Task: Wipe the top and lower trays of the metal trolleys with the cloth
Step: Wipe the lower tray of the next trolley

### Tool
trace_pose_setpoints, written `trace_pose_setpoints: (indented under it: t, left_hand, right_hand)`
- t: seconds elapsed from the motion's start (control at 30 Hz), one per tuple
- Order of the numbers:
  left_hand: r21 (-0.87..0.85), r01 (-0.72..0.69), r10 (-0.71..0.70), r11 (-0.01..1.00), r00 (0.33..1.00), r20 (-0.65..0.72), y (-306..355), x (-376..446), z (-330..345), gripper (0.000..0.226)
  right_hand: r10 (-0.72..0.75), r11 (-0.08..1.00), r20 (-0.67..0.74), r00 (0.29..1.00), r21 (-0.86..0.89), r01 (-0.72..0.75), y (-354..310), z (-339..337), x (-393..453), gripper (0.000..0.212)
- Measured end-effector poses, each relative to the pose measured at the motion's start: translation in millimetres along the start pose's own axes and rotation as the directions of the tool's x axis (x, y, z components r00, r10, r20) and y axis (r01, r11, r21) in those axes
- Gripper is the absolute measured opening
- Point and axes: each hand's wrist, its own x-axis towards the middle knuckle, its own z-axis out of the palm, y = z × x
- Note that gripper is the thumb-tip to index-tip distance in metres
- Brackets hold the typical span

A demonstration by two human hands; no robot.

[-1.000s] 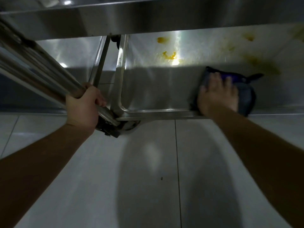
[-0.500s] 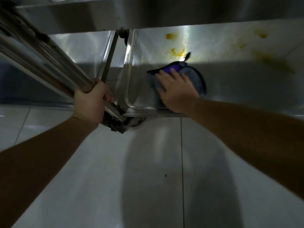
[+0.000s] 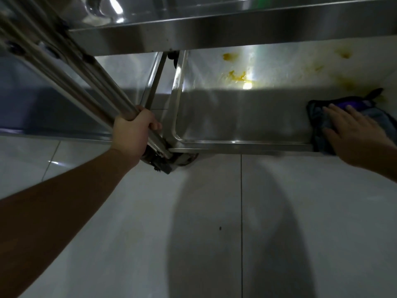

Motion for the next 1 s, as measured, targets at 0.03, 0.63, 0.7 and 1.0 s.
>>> trace_pose_setpoints:
  t: [0.03,0.63,0.7,1.0]
  left_hand:
    - [0.027,0.031,-0.030,0.999,0.999,-0.031,2,-1,1,0.015]
    - [0.782,-0.207,-0.524,0.588,0.639,0.563,-26,-105,95,0.022]
    - [0.712,-0.350,-0.398,0.608,0.642,0.655,-15,-110,124,0.031]
    - [0.545,-0.575,0.187,0.610,0.773,0.606,3,-103,255,0.032]
  right_hand:
    - [0.001,1.000,0.012,1.000,-0.003,-0.001,0,-1,-1,0.072]
    - [-0.026,1.000,-0.006,1.000,0.005,0.026,5,5,4,0.064]
    - [-0.026,0.999,-0.019,0.999,0.028,0.027,5,5,3,0.066]
    - [-0.042,0.996,-0.047,0.998,0.081,0.046,6,3,0,0.065]
